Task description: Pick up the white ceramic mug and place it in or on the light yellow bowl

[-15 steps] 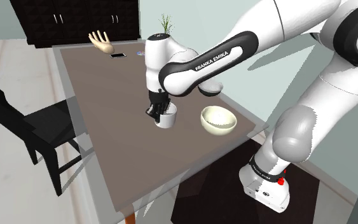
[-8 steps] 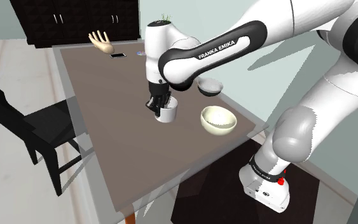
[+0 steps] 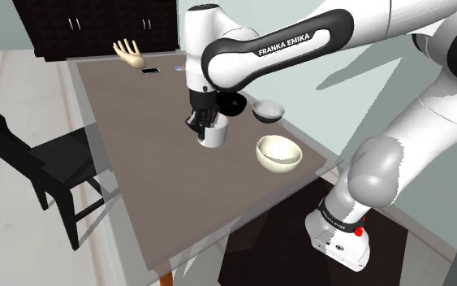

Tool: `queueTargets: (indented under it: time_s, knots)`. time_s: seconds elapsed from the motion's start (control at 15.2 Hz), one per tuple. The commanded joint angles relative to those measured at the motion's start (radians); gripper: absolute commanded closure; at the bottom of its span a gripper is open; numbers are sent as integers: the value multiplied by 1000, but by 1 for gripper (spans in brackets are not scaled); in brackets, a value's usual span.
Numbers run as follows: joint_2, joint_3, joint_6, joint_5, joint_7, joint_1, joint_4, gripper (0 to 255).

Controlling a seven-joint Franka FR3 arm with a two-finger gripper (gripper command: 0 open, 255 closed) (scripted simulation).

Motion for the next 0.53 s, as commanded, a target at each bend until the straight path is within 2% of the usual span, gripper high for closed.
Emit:
queueTargets:
  time_s: [0.0,0.46]
  knots:
    - [-42,-13,-11,14,-26,-4,-29,255]
    - [-283,-116,-27,53,-182,-25,-247,255]
